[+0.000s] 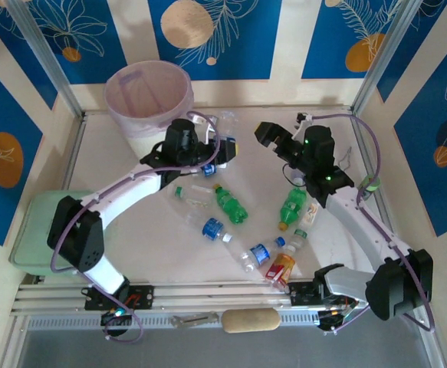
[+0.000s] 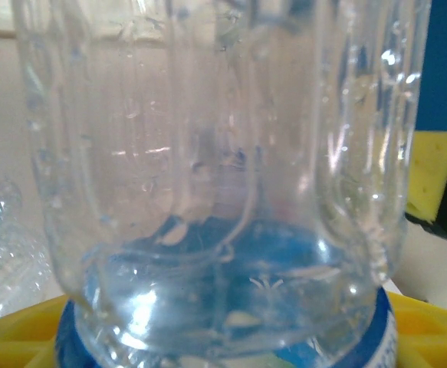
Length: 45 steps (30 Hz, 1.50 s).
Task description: Put the plastic bottles in the bin
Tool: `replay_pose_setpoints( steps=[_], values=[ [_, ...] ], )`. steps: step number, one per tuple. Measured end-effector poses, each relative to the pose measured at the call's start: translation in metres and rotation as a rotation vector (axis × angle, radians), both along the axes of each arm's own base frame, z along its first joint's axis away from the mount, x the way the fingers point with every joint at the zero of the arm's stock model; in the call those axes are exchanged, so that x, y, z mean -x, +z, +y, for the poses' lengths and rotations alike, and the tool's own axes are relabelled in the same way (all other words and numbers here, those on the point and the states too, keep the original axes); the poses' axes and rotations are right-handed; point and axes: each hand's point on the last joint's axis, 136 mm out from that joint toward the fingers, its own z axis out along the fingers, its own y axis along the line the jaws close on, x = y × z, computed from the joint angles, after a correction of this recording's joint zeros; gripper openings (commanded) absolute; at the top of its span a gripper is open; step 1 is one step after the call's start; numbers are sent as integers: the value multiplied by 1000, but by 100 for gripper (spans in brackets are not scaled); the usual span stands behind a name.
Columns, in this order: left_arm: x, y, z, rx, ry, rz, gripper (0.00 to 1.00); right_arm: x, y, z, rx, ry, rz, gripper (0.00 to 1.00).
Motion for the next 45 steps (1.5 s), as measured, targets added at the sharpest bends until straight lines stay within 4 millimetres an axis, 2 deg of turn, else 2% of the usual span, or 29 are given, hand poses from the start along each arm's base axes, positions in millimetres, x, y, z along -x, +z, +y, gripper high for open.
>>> replay_pose_setpoints(
  steps=[4, 7, 10, 12, 15, 17, 19, 22, 27, 32, 41, 43, 45],
  values=[
    [-8, 12, 4, -39, -2, -33, 55, 3, -6, -5, 1, -9, 10, 99],
    [-24, 39, 18, -74, 21, -95, 55, 3, -14, -7, 5, -16, 27, 99],
    [-54, 85, 47, -94, 94, -205, 55, 3, -21, -9, 7, -21, 44, 99],
    [-74, 120, 73, -101, 160, -288, 55, 4, -25, -9, 5, -22, 56, 99],
    [-100, 163, 109, -119, 254, -397, 54, 5, -30, -10, 6, -23, 73, 99],
    [-113, 178, 129, -140, 304, -438, 54, 6, -34, -10, 7, -25, 87, 99],
    [-128, 185, 147, -164, 349, -461, 54, 7, -37, -11, 10, -26, 98, 99],
    [-148, 178, 169, -224, 404, -461, 54, 8, -40, -12, 15, -28, 112, 99],
    [-175, 132, 197, -348, 462, -379, 54, 11, -41, -14, 16, -31, 115, 99],
    [-189, 93, 217, -456, 504, -308, 54, 13, -40, -14, 15, -31, 114, 99],
    [-196, 49, 227, -545, 513, -213, 57, 14, -44, -14, 19, -31, 127, 99],
    [-198, 40, 228, -557, 511, -192, 60, 14, -44, -15, 19, -31, 127, 99],
    [-198, 29, 229, -569, 506, -168, 69, 14, -44, -14, 19, -30, 127, 99]
  ],
)
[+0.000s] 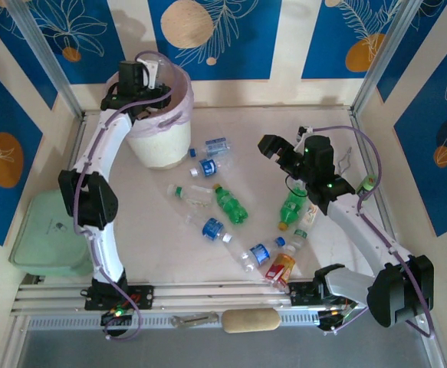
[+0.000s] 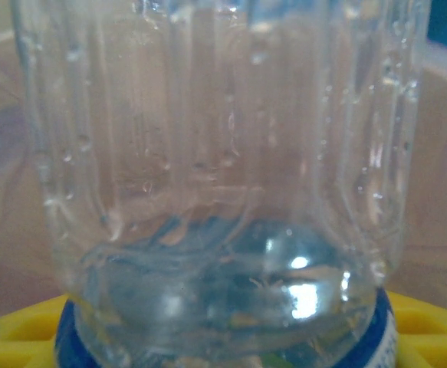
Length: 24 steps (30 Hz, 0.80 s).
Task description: Put the plastic bottles in the bin
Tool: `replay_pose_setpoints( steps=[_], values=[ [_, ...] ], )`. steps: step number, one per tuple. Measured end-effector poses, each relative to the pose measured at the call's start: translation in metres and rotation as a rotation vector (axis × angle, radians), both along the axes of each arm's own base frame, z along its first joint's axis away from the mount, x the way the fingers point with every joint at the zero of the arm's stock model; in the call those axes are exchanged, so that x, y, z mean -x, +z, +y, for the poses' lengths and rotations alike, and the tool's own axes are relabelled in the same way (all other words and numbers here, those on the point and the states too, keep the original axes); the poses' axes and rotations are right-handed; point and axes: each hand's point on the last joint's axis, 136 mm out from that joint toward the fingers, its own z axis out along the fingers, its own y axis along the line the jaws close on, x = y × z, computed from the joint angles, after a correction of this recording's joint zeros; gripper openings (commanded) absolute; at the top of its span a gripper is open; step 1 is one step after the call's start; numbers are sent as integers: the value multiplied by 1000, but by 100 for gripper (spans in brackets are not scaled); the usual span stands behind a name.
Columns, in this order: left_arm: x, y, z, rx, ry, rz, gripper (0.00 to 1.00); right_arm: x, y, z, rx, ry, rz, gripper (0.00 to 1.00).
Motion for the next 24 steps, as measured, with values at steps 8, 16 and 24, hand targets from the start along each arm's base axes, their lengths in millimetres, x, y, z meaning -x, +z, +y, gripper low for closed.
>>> replay_pose_setpoints(
  steps=[8, 16, 24],
  values=[
    [1, -9, 2, -8, 6, 28, 93, 1, -1, 1, 2, 2, 2, 99],
    [2, -8, 0, 11, 6, 32, 100, -1, -10, 1, 16, -6, 29, 99],
    [39, 40, -14, 185, -40, -28, 100, 1, -34, -17, 128, -53, 149, 99]
  ],
)
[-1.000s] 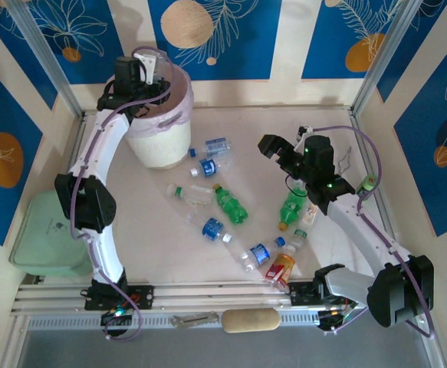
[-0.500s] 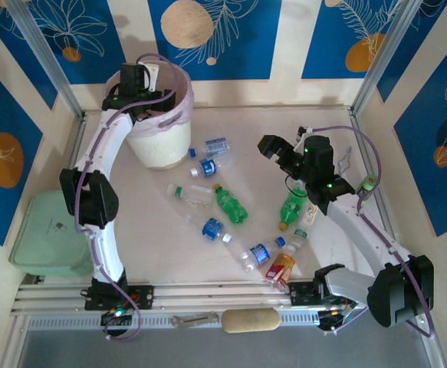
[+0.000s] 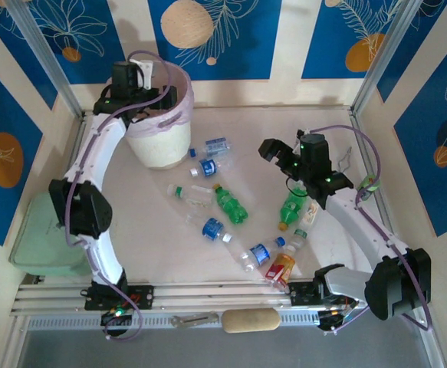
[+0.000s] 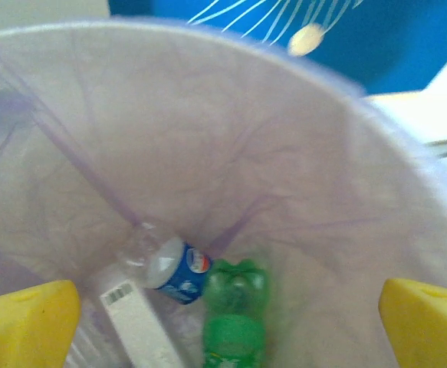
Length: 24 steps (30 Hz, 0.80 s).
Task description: Put the plastic bottles in the bin
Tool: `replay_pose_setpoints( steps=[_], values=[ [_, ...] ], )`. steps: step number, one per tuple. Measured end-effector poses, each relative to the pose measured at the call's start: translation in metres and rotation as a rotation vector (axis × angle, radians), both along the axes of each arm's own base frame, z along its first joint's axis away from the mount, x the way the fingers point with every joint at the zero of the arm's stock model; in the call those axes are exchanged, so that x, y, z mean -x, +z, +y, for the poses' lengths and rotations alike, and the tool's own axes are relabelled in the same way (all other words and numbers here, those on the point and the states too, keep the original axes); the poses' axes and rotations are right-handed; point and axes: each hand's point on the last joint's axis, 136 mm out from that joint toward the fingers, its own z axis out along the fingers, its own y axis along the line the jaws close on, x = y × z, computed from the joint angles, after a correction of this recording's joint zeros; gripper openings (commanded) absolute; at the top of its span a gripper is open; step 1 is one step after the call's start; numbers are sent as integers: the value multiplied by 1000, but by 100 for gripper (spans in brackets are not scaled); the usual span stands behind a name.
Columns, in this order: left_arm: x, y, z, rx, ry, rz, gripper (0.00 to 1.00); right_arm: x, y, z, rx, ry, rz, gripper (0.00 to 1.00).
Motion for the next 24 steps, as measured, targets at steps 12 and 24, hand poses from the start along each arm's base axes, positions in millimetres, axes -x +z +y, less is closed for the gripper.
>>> replay_pose_setpoints(
  steps=[12, 24],
  values=[
    [95, 25, -83, 309, -216, -103, 100, 39, -78, -49, 253, -70, 350, 100],
    [159, -92, -161, 422, -315, 227, 100, 61, -129, -61, 362, -79, 571, 100]
  ],
)
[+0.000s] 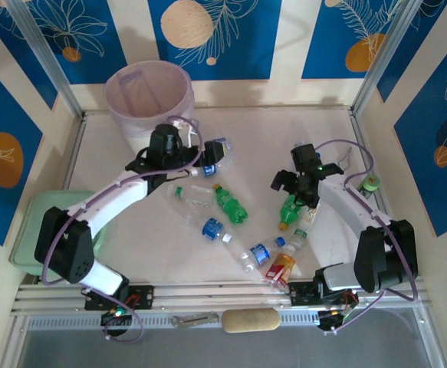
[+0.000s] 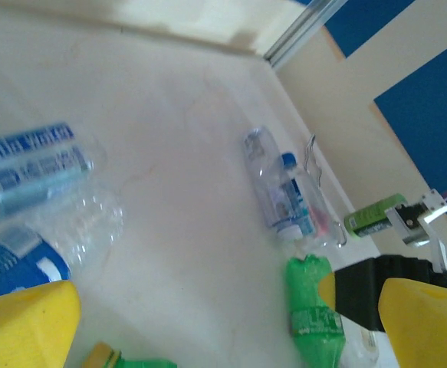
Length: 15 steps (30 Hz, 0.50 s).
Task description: Put the plastic bottles in the bin
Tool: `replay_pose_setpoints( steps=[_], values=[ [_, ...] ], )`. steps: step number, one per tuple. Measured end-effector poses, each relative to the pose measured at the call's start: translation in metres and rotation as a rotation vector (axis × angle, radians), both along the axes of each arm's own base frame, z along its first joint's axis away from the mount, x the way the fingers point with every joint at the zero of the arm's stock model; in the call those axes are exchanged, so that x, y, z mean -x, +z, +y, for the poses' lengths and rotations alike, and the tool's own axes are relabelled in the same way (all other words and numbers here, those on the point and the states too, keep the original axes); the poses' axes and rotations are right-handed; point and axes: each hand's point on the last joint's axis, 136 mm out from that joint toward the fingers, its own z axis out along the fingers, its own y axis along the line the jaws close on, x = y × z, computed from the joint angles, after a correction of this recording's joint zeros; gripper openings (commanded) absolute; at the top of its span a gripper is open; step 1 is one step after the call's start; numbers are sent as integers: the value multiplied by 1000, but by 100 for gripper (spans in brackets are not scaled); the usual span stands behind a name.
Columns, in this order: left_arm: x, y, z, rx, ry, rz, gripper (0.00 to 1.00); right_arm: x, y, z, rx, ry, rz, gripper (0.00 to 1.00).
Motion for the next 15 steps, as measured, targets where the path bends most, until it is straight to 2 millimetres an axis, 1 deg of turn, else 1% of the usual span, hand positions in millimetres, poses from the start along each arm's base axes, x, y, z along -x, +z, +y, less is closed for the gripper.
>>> replay_pose_setpoints(
  steps=[1, 3, 8, 15],
  values=[
    [2, -5, -2, -1, -3, 13, 100, 0, -3, -1, 10, 0, 10, 100],
    [4, -7, -5, 0, -8, 21, 100, 0, -7, -1, 21, 0, 20, 100],
    [6, -3, -11, 6, -19, 5, 100, -2, -15, -3, 38, -5, 35, 100],
    [5, -4, -10, -1, -6, 0, 100, -9, -34, 0, 51, 2, 69, 100]
  ],
)
